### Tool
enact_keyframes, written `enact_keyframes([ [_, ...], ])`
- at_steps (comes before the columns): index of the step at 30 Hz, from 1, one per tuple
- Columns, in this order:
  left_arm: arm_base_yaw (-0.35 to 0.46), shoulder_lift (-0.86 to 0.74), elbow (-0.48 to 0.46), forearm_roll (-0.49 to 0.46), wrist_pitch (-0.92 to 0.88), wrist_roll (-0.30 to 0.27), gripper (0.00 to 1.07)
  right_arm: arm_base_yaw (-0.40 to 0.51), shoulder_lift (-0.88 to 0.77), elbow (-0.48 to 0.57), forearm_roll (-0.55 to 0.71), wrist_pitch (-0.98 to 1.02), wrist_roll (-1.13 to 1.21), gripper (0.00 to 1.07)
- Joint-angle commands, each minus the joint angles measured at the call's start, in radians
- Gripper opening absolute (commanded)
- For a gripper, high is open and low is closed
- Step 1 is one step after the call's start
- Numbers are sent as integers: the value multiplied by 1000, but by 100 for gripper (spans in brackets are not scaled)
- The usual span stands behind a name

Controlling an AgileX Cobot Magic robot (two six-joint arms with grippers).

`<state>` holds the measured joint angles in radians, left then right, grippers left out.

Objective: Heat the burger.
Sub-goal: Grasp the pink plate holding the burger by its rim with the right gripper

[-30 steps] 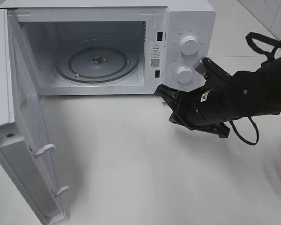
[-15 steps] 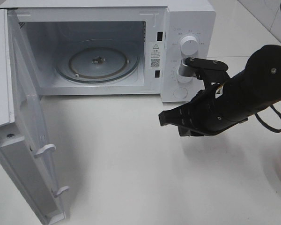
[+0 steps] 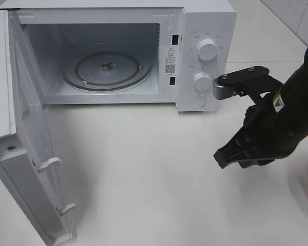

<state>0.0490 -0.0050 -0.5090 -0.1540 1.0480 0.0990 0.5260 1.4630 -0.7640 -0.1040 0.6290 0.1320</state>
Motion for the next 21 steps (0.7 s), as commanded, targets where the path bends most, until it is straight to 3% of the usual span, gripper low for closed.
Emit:
enact_keyframes([
  [1,-4,-21,5,-5,-11,-3,100,-7,-31,-3,-75,96,53,7],
  [21,-4,-21,5,-5,-11,-3,100,-326,-54,-3,-174,221,82,13],
])
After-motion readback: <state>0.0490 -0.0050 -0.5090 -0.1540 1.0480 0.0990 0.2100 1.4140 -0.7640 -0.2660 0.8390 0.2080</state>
